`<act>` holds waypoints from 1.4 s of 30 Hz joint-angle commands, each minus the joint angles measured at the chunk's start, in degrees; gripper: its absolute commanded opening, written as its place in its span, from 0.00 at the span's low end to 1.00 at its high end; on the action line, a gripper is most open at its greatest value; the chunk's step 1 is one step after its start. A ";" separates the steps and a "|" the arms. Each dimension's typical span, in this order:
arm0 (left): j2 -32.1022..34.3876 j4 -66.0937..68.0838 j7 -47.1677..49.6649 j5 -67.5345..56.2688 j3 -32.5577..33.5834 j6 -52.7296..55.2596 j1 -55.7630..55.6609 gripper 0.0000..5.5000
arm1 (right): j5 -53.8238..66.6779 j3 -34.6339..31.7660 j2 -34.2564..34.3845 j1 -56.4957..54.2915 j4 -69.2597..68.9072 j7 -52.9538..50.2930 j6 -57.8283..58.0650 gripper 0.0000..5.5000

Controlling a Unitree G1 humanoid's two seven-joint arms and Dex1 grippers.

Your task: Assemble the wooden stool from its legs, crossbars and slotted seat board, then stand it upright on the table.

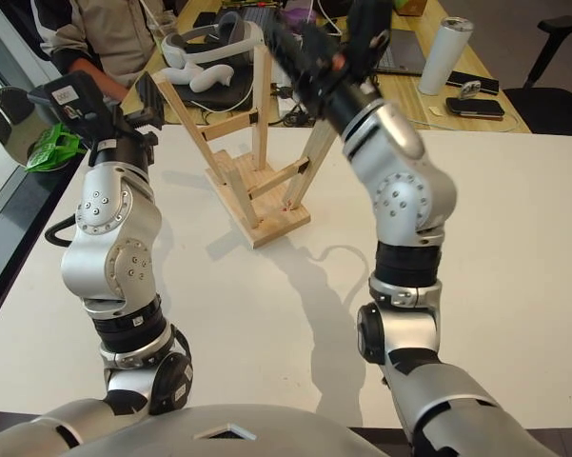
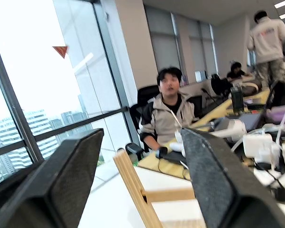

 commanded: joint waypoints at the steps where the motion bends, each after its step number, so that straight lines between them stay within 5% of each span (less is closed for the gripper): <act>1: 1.20 0.70 -1.35 -0.82 0.39 1.93 -1.53 0.71 | -5.82 5.13 1.64 3.63 8.39 -2.76 3.61 0.55; 7: 1.91 0.85 -1.89 -1.21 0.69 3.00 -2.27 0.71 | -8.08 8.91 2.51 8.84 10.99 -1.51 9.72 0.55; 18: 2.82 1.78 -2.85 -1.89 0.64 3.78 -3.90 0.71 | -7.53 4.96 11.78 5.54 -3.22 -2.79 -11.07 0.55; 25: 3.17 2.60 -3.62 -2.15 0.40 3.85 -4.45 0.71 | -10.84 4.81 10.90 17.67 11.06 -11.04 9.63 0.55; 32: 3.46 3.21 -3.86 -2.24 0.57 3.51 -5.00 0.71 | -10.10 4.09 12.55 7.27 0.56 -5.62 -7.05 0.55; 37: 3.66 2.83 -3.63 -2.23 0.96 3.65 -4.29 0.71 | -2.65 -7.21 10.32 -6.53 -4.39 -8.02 -12.76 0.55; 42: 4.17 1.51 -3.36 -2.18 2.59 4.30 -1.49 0.71 | 2.34 -16.64 0.62 -13.49 -2.75 -7.92 -13.14 0.51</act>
